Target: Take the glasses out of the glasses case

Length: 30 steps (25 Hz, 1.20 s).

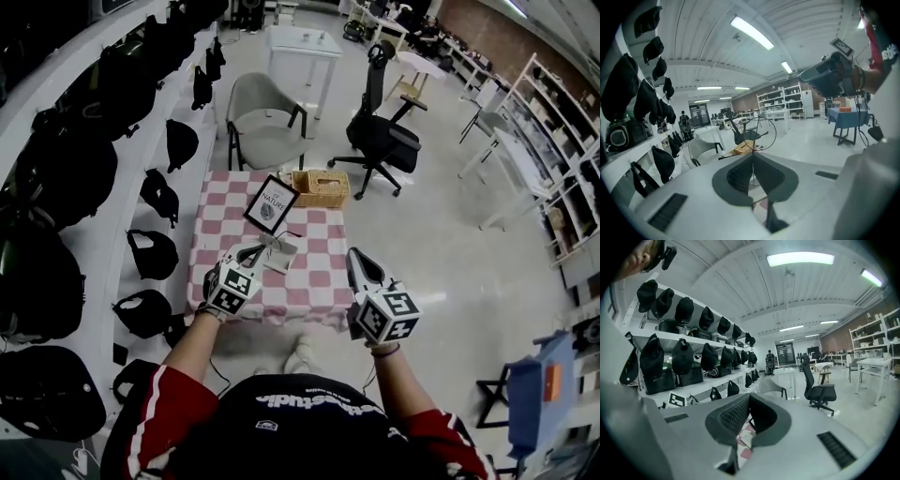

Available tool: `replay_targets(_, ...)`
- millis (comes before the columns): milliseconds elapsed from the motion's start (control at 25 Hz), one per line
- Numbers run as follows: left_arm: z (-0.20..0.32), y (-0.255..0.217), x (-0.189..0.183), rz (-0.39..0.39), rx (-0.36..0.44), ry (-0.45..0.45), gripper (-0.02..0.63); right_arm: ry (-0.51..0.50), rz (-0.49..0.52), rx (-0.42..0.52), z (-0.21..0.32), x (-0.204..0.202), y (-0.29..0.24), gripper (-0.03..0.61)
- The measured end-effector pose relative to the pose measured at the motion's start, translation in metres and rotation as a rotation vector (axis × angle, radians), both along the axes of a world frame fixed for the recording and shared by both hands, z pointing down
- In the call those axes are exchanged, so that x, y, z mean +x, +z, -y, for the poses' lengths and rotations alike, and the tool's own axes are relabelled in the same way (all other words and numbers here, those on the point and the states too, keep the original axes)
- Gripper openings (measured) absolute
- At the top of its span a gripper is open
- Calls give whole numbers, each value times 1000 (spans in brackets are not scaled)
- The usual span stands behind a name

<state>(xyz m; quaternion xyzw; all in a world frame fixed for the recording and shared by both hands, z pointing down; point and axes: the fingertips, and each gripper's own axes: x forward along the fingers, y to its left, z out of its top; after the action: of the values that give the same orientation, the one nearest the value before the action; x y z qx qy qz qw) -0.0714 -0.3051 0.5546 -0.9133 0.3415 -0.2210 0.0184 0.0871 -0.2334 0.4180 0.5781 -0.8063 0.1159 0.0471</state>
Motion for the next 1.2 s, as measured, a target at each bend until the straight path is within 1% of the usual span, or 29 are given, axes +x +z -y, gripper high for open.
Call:
replay_targets(200,-22,-25,-9,-89,-2,-22,9,19,-2,-7,-22,-6,1,-3)
replay_targets(360,-37,-51,-18,-164,2,-62,9,26,1,-8,-37,-7,0,-3)
replay_targets(680,-64,-103,-27,-293,52,-138,9,-8,5,51,-49,0,-24,-3)
replay_targets(960,-92,-135,-22,-336,62,-199,9,-50,11,115,-71,15,-57,-3)
replay_targets(1200,-127,-174,-18,-402,109,-249,9,-46,25,152,-94,41,-69,-3)
